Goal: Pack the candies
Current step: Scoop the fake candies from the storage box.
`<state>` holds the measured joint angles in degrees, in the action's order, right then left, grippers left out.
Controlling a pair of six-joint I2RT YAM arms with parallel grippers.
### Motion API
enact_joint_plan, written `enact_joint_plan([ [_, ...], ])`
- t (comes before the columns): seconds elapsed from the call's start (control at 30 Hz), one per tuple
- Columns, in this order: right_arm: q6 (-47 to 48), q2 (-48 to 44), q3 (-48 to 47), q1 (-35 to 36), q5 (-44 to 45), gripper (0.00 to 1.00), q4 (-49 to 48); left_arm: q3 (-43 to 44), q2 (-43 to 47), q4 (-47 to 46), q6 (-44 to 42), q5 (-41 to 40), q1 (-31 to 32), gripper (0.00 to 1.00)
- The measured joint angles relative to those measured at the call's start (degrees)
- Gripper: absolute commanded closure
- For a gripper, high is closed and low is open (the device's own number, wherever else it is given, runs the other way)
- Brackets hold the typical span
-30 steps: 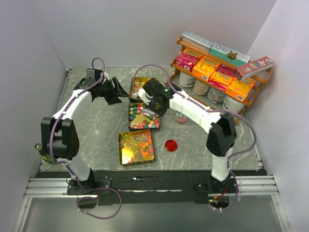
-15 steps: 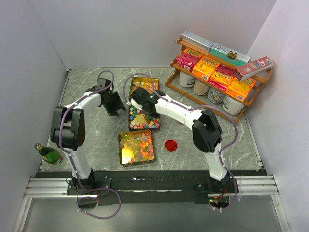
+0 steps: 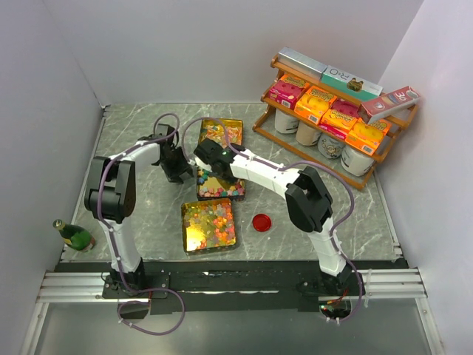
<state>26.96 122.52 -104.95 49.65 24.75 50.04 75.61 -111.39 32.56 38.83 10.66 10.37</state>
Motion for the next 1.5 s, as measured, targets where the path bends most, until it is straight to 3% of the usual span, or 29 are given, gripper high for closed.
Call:
enact_joint_plan([
  [0.3,2.8,-1.3,4.4,0.7,-2.4,1.00,-5.9,1.8,-1.3,0.0,0.0,0.2,1.3,0.47],
  [0.67,-0.5,-2.2,5.5,-0.2,-15.5,1.00,-4.7,2.9,-2.1,0.0,0.0,0.7,1.6,0.48],
  [1.13,-14.1,8.8,-13.1,-7.5,-30.4,1.00,9.1,2.8,-2.1,-0.1,-0.1,0.4,2.3,0.51],
  [1.5,-18.6,9.1,-13.8,-9.4,-38.4,1.00,13.8,2.8,-2.1,-0.2,-0.1,0.5,2.6,0.52],
])
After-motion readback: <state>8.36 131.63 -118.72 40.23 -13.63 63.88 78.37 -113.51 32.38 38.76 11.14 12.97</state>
